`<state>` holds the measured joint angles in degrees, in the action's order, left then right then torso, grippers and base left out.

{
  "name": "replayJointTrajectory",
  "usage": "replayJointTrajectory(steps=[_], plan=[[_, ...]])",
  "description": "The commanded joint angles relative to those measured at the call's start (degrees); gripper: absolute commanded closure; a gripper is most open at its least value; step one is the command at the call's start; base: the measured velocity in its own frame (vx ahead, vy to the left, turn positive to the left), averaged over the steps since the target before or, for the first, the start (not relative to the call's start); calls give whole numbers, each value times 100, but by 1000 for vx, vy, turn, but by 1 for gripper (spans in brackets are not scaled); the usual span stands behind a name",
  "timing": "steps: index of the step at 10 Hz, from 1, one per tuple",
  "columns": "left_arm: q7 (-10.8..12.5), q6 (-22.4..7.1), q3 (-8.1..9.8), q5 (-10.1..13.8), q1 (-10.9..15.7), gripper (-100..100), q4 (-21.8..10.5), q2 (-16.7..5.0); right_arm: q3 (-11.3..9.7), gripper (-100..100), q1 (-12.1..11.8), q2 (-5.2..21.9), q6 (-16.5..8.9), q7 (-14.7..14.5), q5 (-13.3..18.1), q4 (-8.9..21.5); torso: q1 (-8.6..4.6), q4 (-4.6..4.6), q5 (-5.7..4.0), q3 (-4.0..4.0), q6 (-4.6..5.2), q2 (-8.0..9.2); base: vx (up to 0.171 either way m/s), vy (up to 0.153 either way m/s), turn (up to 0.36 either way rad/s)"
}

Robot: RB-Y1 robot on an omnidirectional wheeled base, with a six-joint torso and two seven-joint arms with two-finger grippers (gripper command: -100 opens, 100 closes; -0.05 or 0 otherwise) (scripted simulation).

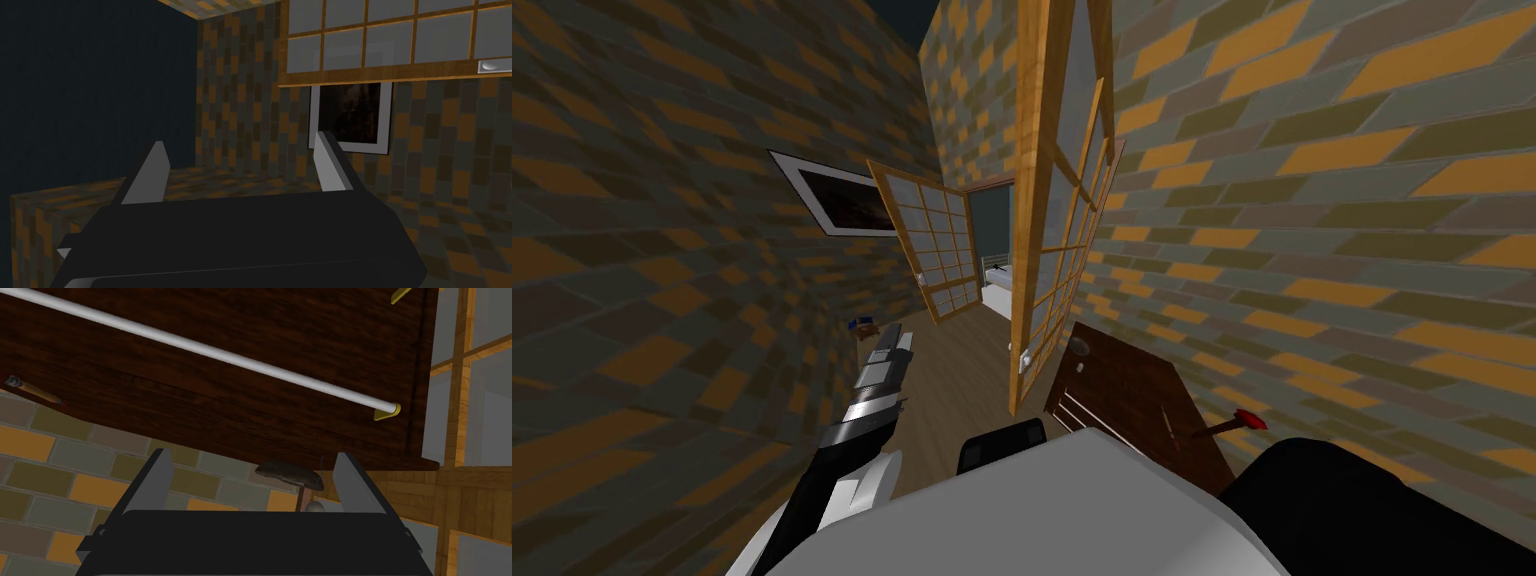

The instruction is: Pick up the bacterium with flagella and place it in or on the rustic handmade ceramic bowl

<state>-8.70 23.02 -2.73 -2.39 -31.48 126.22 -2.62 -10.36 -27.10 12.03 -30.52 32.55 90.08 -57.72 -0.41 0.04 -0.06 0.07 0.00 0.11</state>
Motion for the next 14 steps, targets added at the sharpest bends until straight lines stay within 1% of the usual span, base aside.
replayJointTrajectory(steps=[1,3,4,5,6,7,9,12,13,14], plan=[[0,0,0,0,0,0,0,0,-85,-100,60,64,-118,-47,170,145,0,0,0,0,0,0,-53,-84,246],[0,0,0,0,0,0,0,0,-176,-100,148,152,-250,-123,345,298,2,-1,0,-4,1,-7,-44,-71,261],[0,0,0,0,-1,0,0,0,-261,-100,245,244,-379,-205,498,435,5,-1,1,-4,1,-7,-51,-85,396],[0,0,0,0,0,0,0,0,-300,-100,296,292,-442,-247,566,497,-2,-1,0,-4,-1,-8,-41,-103,323],[0,0,1,0,-1,0,0,0,-374,-100,399,386,-562,-332,686,607,-9,-2,-2,-6,2,-11,-45,-110,371],[0,0,1,0,0,0,0,-1,-407,-100,450,432,-619,-375,738,656,-13,-2,-2,-6,0,-11,-37,-100,284],[0,0,1,0,-1,0,0,0,-518,-100,648,600,-815,-528,902,806,-6,-4,-2,-11,1,-21,-23,-78,353],[0,0,1,0,-2,0,0,-1,-606,-100,879,764,-985,-670,1033,887,-3,-8,-1,-22,3,-40,22,-73,226],[0,0,1,0,-3,0,0,-1,-575,-100,802,720,-947,-703,990,808,5,-10,-1,-30,4,-53,28,-24,30],[0,0,1,0,-4,0,0,0,-576,0,814,723,-958,-720,993,809,18,-11,2,-28,8,-48,4,-6,-4]])
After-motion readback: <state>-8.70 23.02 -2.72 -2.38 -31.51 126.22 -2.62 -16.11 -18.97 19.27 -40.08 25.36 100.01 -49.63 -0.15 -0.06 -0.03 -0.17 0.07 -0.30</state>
